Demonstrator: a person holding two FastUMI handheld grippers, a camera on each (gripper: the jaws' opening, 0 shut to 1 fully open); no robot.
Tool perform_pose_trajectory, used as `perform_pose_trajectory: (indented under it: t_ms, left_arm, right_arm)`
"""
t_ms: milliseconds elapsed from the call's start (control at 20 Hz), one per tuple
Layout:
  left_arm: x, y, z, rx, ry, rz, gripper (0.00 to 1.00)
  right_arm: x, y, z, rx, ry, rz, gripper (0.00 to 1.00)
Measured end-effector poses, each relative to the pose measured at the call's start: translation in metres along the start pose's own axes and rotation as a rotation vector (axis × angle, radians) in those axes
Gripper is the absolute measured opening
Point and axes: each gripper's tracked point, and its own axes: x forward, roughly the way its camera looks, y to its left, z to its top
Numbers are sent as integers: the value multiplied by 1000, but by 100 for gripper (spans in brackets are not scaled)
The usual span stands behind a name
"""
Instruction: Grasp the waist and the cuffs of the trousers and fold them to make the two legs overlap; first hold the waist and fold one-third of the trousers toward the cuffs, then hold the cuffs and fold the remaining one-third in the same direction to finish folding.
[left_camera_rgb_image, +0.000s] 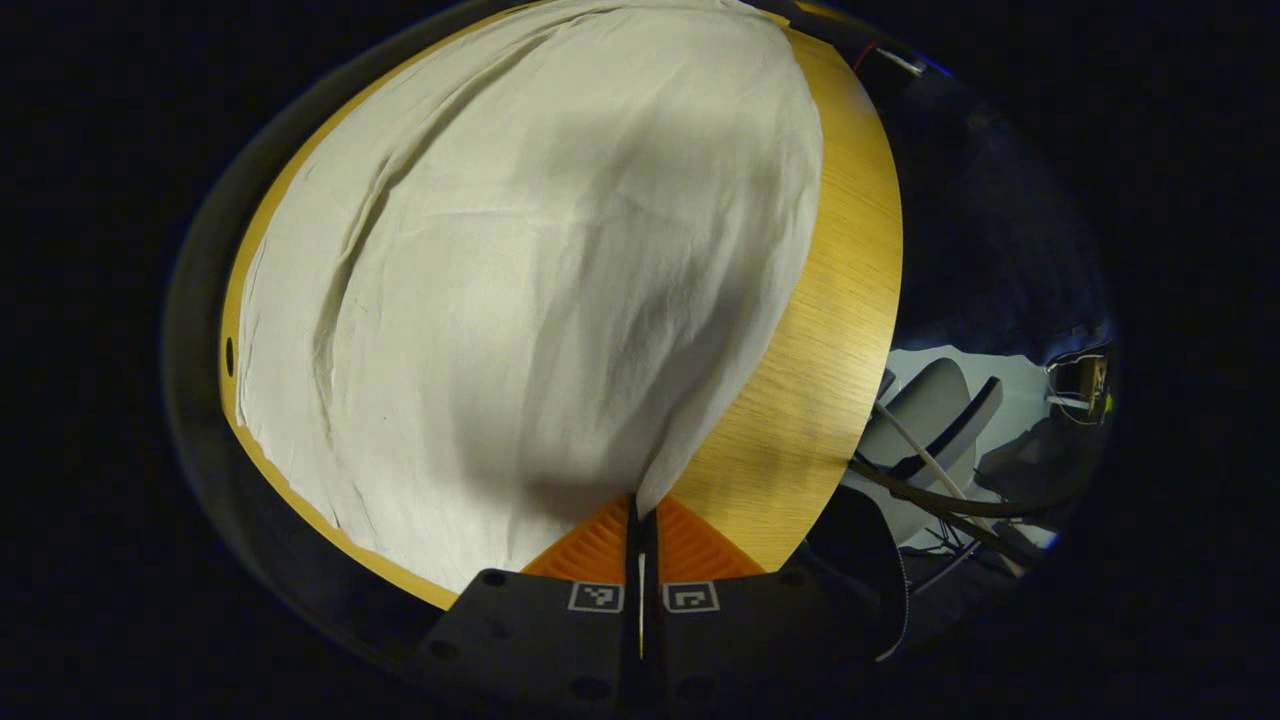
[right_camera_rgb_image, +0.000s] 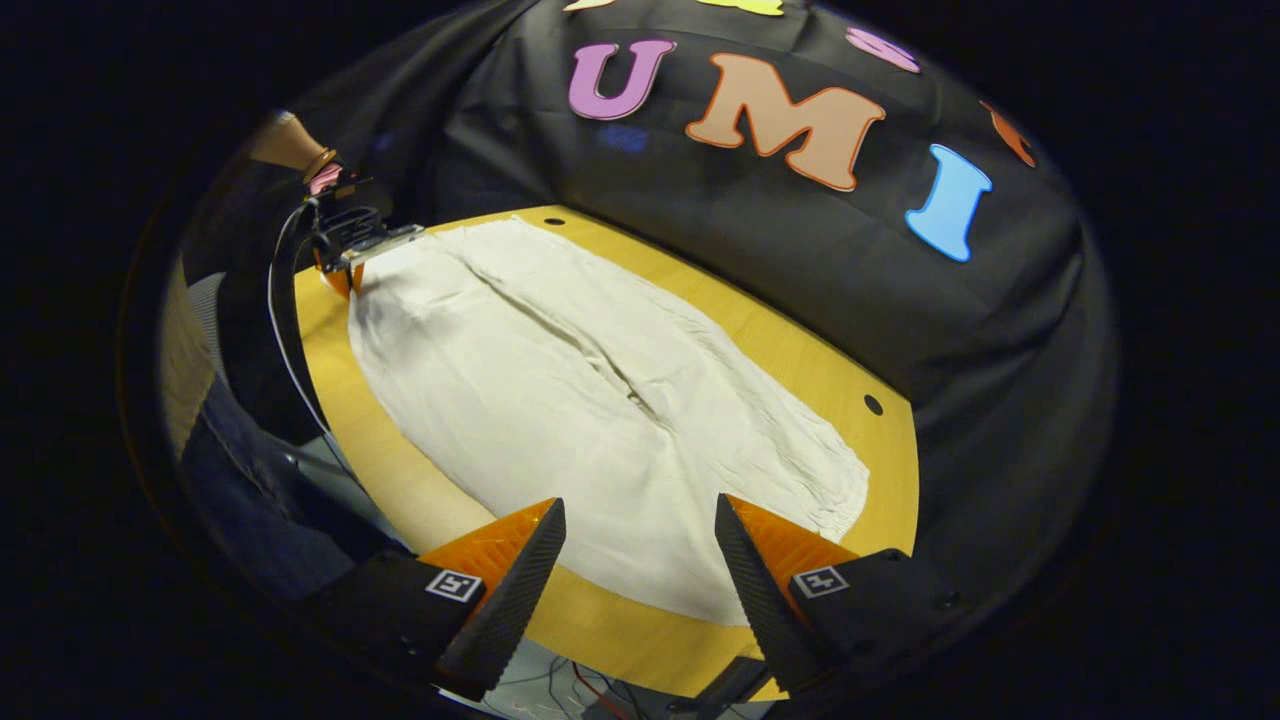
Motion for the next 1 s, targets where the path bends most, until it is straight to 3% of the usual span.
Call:
perform_pose_trajectory:
  t_ms: [550, 1000]
  left_arm:
    - [-1, -8, 1, -1, 71, -49, 0]
    - [-2, -35, -6, 14, 117, -81, 0]
  right_arm:
    - [27, -9, -97, -300, 317, 323, 96]
    - [50, -15, -137, -411, 486, 441, 96]
